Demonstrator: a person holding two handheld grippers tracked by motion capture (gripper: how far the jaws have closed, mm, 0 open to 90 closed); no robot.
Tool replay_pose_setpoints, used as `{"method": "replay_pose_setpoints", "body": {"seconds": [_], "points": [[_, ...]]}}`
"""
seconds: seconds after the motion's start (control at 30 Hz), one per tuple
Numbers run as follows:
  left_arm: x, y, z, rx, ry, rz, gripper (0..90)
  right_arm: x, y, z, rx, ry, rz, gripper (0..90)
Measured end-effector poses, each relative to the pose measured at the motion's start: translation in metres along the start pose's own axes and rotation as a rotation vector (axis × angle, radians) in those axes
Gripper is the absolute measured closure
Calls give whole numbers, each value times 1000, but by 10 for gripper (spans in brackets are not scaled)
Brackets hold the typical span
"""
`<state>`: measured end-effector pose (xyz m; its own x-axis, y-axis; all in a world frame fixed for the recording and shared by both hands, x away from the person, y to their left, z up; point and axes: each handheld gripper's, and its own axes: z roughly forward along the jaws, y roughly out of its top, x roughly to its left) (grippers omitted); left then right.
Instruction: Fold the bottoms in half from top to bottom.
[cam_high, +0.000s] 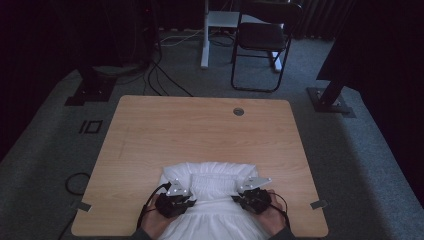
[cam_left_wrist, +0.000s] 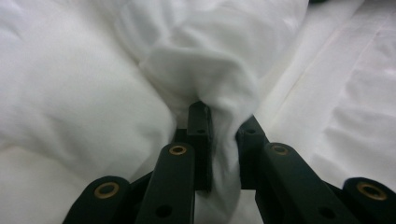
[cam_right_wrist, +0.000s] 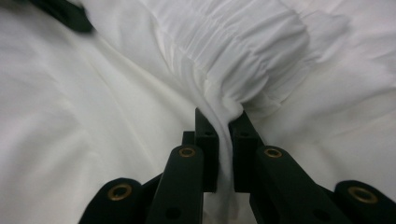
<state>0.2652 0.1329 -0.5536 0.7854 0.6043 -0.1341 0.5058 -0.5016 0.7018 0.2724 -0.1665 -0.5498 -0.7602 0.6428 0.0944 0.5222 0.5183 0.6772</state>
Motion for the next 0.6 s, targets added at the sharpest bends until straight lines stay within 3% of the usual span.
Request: {"method": "replay_pose_setpoints", "body": {"seconds": [0.07,0.17,0.27,0.37,0.5,0.6], "points": [[0,4,2,12,31,33,811,-6,-1,4,-10,29,43,848],[4,7,5,8,36,25,811,-5,3,6,0,-8,17,848],[9,10,8,2,41,21,811,-12,6,9,-9,-5,18,848],[11,21,13,24,89,34,810,-25,12,13,-16,5,17,848],[14,36,24,42,140,35,808,-52,32,25,-1,-23,2,849],[27,50,34,45,174,45,807,-71,48,34,6,-38,12,849]]}}
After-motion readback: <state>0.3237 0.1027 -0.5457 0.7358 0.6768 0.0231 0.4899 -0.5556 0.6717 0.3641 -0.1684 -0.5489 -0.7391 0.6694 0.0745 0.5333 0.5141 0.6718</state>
